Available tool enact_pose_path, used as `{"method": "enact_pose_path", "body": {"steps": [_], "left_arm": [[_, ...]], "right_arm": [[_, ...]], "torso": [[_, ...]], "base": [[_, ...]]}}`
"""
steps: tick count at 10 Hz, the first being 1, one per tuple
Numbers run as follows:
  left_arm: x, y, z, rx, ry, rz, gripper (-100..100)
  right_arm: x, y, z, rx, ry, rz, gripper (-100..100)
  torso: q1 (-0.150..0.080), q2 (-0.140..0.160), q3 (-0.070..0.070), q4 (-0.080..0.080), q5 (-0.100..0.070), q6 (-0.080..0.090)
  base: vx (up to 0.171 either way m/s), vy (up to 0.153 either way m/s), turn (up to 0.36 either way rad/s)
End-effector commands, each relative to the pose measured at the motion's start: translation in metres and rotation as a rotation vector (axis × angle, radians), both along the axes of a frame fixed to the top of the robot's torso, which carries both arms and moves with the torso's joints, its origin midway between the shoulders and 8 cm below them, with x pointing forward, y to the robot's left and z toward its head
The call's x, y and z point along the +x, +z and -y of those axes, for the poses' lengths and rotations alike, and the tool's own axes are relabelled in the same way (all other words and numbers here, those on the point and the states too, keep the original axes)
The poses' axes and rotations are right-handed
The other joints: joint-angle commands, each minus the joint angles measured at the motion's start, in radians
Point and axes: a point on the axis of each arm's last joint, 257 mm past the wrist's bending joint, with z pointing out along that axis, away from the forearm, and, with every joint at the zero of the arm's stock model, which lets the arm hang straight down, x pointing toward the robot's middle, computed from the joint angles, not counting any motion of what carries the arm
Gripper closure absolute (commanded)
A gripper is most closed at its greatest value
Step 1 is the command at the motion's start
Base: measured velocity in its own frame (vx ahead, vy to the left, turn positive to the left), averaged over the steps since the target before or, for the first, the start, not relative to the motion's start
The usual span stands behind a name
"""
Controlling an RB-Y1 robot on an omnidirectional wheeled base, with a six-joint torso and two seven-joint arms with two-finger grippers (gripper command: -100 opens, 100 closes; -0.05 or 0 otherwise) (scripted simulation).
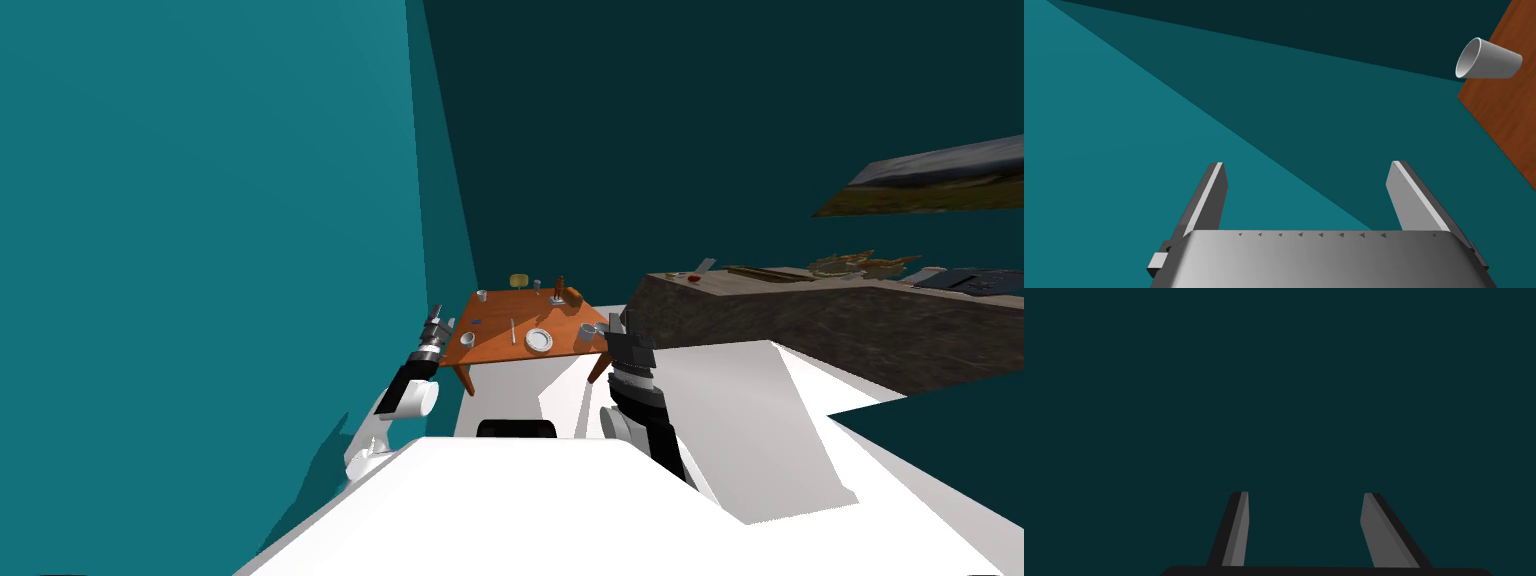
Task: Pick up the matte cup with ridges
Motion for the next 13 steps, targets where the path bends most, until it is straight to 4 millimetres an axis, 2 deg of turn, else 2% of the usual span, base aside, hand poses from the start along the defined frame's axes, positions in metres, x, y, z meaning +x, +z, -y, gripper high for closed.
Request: {"method": "enact_pose_path", "body": {"steps": [1, 3, 5, 8, 9, 10, 13], "left_arm": [[0.008, -0.017, -0.002, -0.036, -0.012, -0.055, -100], [0.015, -0.031, -0.002, -0.068, -0.022, -0.102, -100], [0.028, -0.058, -0.002, -0.134, -0.039, -0.183, -100], [0.034, -0.076, -0.002, -0.169, -0.045, -0.243, -100], [0.039, -0.090, -0.001, -0.203, -0.051, -0.288, -100], [0.039, -0.091, 0.000, -0.204, -0.051, -0.292, -100], [0.048, -0.122, 0.003, -0.272, -0.061, -0.391, -100]], "right_arm": [[0.000, 0.000, 0.000, 0.000, 0.000, 0.000, 0], [0.000, 0.000, 0.000, 0.000, 0.000, 0.000, 0], [0.000, 0.000, 0.000, 0.000, 0.000, 0.000, 0], [0.000, 0.000, 0.000, 0.000, 0.000, 0.000, 0], [0.000, 0.000, 0.000, 0.000, 0.000, 0.000, 0], [0.000, 0.000, 0.000, 0.000, 0.000, 0.000, 0], [0.000, 0.000, 0.000, 0.000, 0.000, 0.000, 0]], "torso": [[0.000, 0.000, 0.000, 0.000, 0.000, 0.000], [0.001, 0.000, 0.000, 0.000, 0.000, 0.000], [0.001, 0.000, 0.000, 0.000, 0.000, 0.000], [0.002, 0.000, 0.000, 0.000, 0.000, 0.000], [0.002, 0.000, 0.000, 0.000, 0.000, 0.000], [0.002, 0.000, 0.000, 0.000, 0.000, 0.000], [0.003, -0.001, 0.000, 0.000, 0.001, 0.000]], "base": [[0.016, -0.011, -0.013], [0.019, -0.012, -0.019], [0.020, -0.007, -0.023], [0.016, 0.000, -0.013], [0.018, 0.008, -0.016], [0.015, 0.007, -0.013], [0.024, 0.016, -0.023]]}}
